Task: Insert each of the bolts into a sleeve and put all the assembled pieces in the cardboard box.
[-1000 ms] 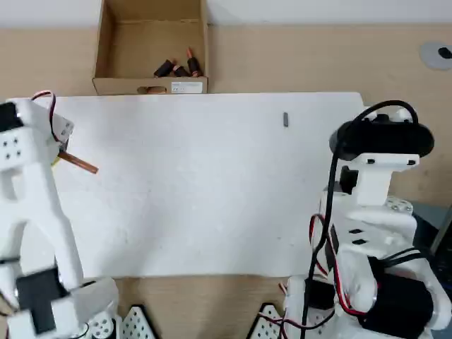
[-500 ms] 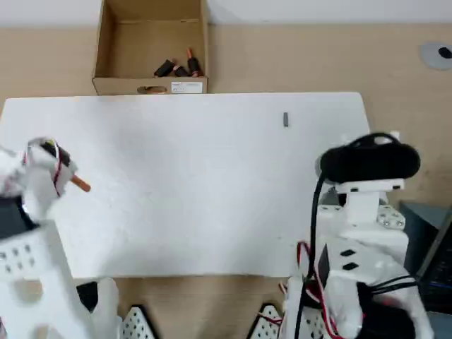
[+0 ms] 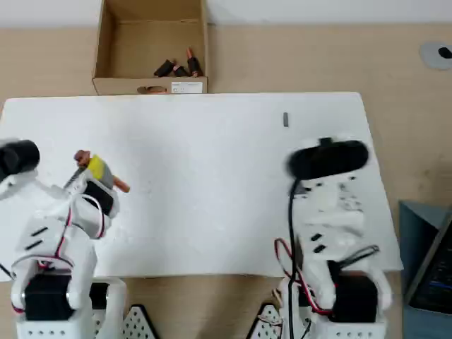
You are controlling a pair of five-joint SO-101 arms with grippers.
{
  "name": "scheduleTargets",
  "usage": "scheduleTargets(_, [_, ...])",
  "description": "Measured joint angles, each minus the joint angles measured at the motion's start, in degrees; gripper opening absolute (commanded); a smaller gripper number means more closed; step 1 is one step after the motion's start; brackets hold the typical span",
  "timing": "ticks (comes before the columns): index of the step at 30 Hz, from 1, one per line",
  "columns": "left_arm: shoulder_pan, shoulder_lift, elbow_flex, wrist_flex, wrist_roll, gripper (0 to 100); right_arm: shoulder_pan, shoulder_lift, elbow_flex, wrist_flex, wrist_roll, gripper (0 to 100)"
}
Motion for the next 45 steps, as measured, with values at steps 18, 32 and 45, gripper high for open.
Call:
scheduleTargets(18, [17.1,-15.4,2.6,-4.8,1.9,0,-35.4,-15.3,18.9,-11.4,-1.8,0.9])
scheduleTargets(32, [25.9,-15.6,2.6,-4.8,1.9,0,-45.6,-15.3,19.3,-11.6,0.9,0.9])
scheduleTargets(45, [27.6,-15.6,6.4,-4.8,-1.1,0,-46.3,-15.3,19.3,-11.6,1.1,0.9])
